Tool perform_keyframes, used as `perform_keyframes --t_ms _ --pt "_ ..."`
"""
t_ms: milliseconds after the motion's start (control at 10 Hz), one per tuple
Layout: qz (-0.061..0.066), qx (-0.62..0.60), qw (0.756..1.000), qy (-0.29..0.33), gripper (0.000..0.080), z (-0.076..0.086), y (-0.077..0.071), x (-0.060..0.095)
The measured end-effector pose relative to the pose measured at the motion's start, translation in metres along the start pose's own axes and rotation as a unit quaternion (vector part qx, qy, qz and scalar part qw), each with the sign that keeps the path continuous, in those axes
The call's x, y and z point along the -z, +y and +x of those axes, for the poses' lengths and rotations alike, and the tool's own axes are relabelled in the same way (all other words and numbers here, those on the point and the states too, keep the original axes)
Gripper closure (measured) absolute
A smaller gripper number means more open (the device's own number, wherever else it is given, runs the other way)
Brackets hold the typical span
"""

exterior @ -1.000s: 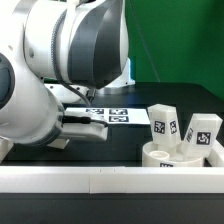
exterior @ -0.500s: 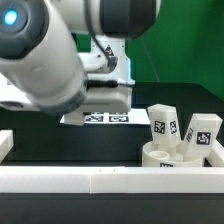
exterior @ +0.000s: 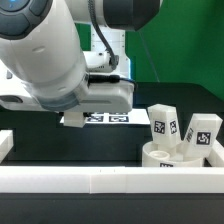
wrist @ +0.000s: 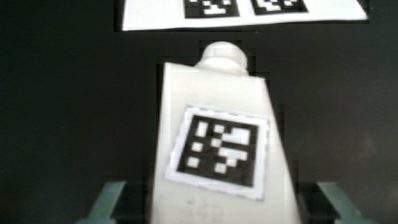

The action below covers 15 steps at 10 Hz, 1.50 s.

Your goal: Assemble stool

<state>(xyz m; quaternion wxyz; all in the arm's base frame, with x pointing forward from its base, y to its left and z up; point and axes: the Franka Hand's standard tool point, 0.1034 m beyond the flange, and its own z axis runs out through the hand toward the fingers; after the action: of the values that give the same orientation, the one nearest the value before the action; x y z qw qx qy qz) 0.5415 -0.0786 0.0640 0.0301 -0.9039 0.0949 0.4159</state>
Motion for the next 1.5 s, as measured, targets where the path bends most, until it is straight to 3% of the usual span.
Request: perform_keyframes --t_ms 300,400,600,700,800,1000,1300,1400,1500 --pt "-0.002 0.009 0.994 0.107 0.0474 -0.015 -0.026 0.033" --pt "-0.001 0.01 0.989 0.148 0.0474 -0.009 -0.027 0.037" --pt "0.002 0.012 0.976 0.218 0.0472 -0.004 -0.029 0.042" --pt "0.018 0.001 0.964 0.265 0.0472 -0.004 -0.031 0.035" --pt "0.021 -0.007 0.956 0.294 0.0472 -0.007 -0.038 0.035" --pt "0.029 -0.01 0.929 0.369 0.0472 -0.013 -0.056 0.052" --pt "0.031 -0.011 0.893 0.449 0.0472 -0.006 -0.059 0.052" --pt "0.034 -0.012 0.872 0.489 0.0472 -0.006 -0.07 0.054" --pt "0.032 -0.004 0.867 0.498 0.0472 -0.008 -0.082 0.053"
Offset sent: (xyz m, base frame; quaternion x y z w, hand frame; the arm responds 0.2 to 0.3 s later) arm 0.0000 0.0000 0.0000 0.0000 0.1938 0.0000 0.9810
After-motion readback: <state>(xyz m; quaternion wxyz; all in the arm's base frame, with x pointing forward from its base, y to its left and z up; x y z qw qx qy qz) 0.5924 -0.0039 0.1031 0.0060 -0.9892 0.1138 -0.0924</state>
